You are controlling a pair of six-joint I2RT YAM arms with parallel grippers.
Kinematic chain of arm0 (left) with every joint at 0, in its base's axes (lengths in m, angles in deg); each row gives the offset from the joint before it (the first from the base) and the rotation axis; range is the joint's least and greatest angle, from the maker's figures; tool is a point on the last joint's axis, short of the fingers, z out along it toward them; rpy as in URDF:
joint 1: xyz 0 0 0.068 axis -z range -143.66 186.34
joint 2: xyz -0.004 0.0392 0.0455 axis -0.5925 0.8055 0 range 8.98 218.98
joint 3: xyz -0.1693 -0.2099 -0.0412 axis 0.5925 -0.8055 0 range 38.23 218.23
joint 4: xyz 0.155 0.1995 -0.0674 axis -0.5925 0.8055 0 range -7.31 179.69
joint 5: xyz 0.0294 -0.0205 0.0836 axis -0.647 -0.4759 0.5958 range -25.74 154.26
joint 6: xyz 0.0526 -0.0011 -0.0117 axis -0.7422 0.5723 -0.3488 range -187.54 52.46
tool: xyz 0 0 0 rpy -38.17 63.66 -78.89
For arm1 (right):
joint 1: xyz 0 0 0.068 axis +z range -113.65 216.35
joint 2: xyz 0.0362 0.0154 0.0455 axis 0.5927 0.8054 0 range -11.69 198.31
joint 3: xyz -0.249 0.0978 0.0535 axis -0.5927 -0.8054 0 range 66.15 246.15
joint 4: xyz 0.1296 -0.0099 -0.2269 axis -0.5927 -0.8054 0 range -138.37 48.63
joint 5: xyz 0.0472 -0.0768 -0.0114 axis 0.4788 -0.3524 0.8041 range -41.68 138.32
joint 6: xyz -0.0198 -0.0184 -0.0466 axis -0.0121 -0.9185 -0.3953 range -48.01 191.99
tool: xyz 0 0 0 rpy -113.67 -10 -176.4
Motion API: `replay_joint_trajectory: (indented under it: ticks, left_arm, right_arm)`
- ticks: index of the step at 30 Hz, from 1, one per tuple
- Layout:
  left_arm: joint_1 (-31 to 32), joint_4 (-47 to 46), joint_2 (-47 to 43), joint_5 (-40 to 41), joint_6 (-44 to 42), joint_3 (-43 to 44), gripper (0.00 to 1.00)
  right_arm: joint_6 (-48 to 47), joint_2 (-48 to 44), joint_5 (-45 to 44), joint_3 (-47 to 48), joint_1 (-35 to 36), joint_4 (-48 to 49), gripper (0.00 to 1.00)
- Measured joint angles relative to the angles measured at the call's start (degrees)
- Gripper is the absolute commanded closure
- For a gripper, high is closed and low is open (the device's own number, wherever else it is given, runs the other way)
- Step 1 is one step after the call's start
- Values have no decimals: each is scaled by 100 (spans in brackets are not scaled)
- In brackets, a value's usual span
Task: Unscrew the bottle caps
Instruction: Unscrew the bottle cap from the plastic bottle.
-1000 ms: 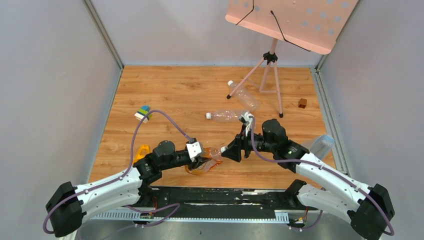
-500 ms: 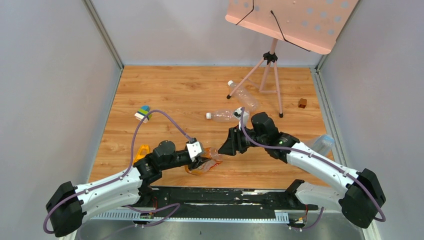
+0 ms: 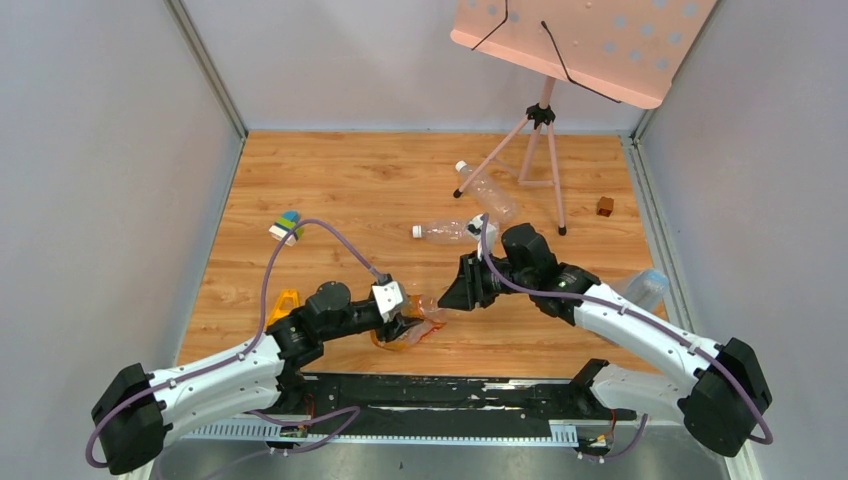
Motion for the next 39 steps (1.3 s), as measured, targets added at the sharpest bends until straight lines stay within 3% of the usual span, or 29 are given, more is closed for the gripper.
replay_joint_trajectory:
  ticks: [10,13,15,18,20,23,25,29,36,39]
  left_arm:
    - [-4,435,-35,212,227,0,39]
    - [-4,474,-35,216,238,0,45]
    - [-4,492,-35,223,254,0,56]
    - [-4,540,-35,221,271,0,79]
    - [9,566,-35,245,258,0,87]
    - [7,564,-35,275,225,0,90]
    - [4,553,-39,321,195,0,92]
    - [-4,428,-72,354,101,-61,93]
    - [-4,363,-72,299,-7,-151,93]
    - [-4,356,-72,284,-35,-151,93]
  right_arm:
    - [-76,-297,-258,0,0,-57,100]
    - [-96,-293,-258,0,0,-57,100]
    - [-107,-273,-249,0,0,-57,99]
    - [-111,-214,-254,0,0,-35,86]
    - [-116,-173,-216,7,0,-31,69]
    - [-109,-170,-251,11,0,-31,45]
    - [-92,-173,-391,31,0,-90,40]
    - [-15,-304,-616,39,-107,-328,42]
    - [66,-573,-509,39,-352,-422,57]
    - [111,-573,-407,39,-356,-428,58]
